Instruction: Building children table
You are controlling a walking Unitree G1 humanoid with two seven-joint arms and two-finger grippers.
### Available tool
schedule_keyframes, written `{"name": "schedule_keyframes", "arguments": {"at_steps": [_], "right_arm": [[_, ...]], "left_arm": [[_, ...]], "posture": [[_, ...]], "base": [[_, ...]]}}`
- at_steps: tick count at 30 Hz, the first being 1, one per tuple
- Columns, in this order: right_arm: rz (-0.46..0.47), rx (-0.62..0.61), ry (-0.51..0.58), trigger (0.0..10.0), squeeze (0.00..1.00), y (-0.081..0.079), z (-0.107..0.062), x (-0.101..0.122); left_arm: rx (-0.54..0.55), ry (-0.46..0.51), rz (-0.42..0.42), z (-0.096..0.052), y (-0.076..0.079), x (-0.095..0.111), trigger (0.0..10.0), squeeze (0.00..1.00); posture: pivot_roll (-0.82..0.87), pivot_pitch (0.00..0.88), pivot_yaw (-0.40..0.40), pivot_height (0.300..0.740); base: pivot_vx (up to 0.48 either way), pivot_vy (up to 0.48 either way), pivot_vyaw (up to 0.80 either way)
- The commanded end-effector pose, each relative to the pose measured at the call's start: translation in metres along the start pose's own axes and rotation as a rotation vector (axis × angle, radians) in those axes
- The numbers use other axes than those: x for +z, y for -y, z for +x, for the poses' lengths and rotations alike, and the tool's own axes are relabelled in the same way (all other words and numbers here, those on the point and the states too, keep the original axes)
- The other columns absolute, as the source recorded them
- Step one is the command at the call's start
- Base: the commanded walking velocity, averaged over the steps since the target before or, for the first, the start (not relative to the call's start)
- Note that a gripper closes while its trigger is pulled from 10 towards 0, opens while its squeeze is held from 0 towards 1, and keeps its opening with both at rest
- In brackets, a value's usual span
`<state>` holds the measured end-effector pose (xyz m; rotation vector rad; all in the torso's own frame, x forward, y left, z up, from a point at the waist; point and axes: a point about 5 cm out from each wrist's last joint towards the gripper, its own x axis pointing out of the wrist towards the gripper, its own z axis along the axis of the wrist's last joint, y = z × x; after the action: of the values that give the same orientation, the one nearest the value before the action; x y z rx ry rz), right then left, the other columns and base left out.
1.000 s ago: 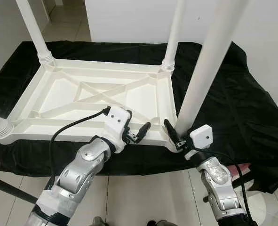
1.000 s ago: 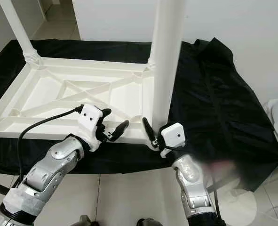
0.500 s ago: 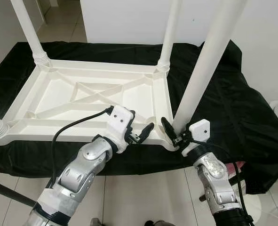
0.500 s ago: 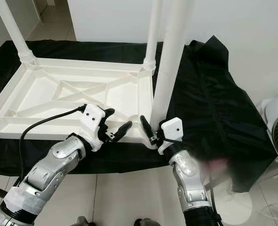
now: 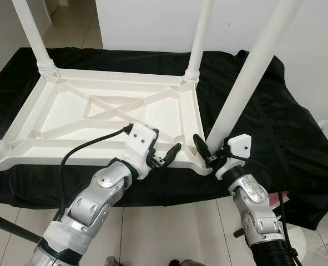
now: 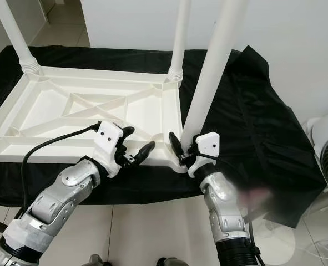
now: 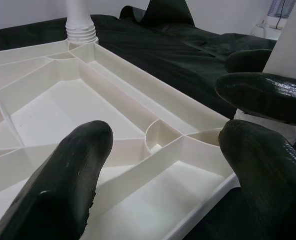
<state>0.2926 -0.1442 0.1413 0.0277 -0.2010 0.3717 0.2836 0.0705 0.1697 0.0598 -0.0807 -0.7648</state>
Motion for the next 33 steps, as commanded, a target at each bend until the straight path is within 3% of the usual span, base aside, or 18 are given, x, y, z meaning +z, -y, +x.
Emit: {"name": "schedule_keyframes", "arguments": {"at_steps": [1, 8, 11, 17, 19, 27, 28, 33], "right_arm": [[0.087, -0.064, -0.185, 10.0, 0.00, 0.003, -0.015, -0.036], [0.086, -0.096, -0.136, 10.0, 0.00, -0.002, -0.015, -0.030], [0.127, -0.219, -0.089, 10.0, 0.00, -0.011, -0.010, -0.022], [0.151, -0.303, -0.067, 10.0, 0.00, -0.020, -0.006, -0.018], [0.150, -0.407, -0.038, 10.0, 0.00, -0.028, -0.001, -0.013], [0.114, -0.407, 0.004, 10.0, 0.00, -0.030, 0.003, -0.005], [0.111, -0.402, 0.015, 10.0, 1.00, -0.028, 0.002, -0.004], [0.110, -0.329, 0.060, 10.0, 1.00, -0.023, 0.000, 0.002]], "left_arm": [[-0.199, 0.003, 0.010, -0.002, 0.013, 0.002, 10.0, 0.00], [-0.216, -0.009, -0.007, -0.004, 0.016, 0.000, 10.0, 0.00], [-0.262, -0.030, -0.046, -0.007, 0.023, -0.004, 10.0, 0.00], [-0.298, -0.040, -0.050, -0.009, 0.029, -0.006, 10.0, 0.00], [-0.334, -0.061, -0.036, -0.011, 0.034, -0.011, 10.0, 0.00], [-0.336, -0.079, -0.061, -0.012, 0.036, -0.012, 10.0, 0.00], [-0.334, -0.085, -0.064, -0.012, 0.035, -0.012, 10.0, 0.00], [-0.322, -0.101, -0.083, -0.011, 0.033, -0.011, 10.0, 0.00]], "posture": [[-0.01, 0.125, -0.025, 0.740], [-0.01, 0.130, -0.029, 0.740], [-0.01, 0.129, -0.032, 0.740], [0.00, 0.129, -0.035, 0.740], [0.00, 0.128, -0.036, 0.740], [-0.01, 0.127, -0.036, 0.740], [-0.01, 0.127, -0.036, 0.740], [-0.01, 0.124, -0.033, 0.740]], "base": [[0.000, 0.000, 0.00], [0.000, 0.000, 0.00], [0.000, 0.000, 0.00], [0.000, 0.000, 0.00], [0.000, 0.000, 0.00], [0.000, 0.000, 0.00], [0.000, 0.000, 0.00], [0.000, 0.000, 0.00]]}}
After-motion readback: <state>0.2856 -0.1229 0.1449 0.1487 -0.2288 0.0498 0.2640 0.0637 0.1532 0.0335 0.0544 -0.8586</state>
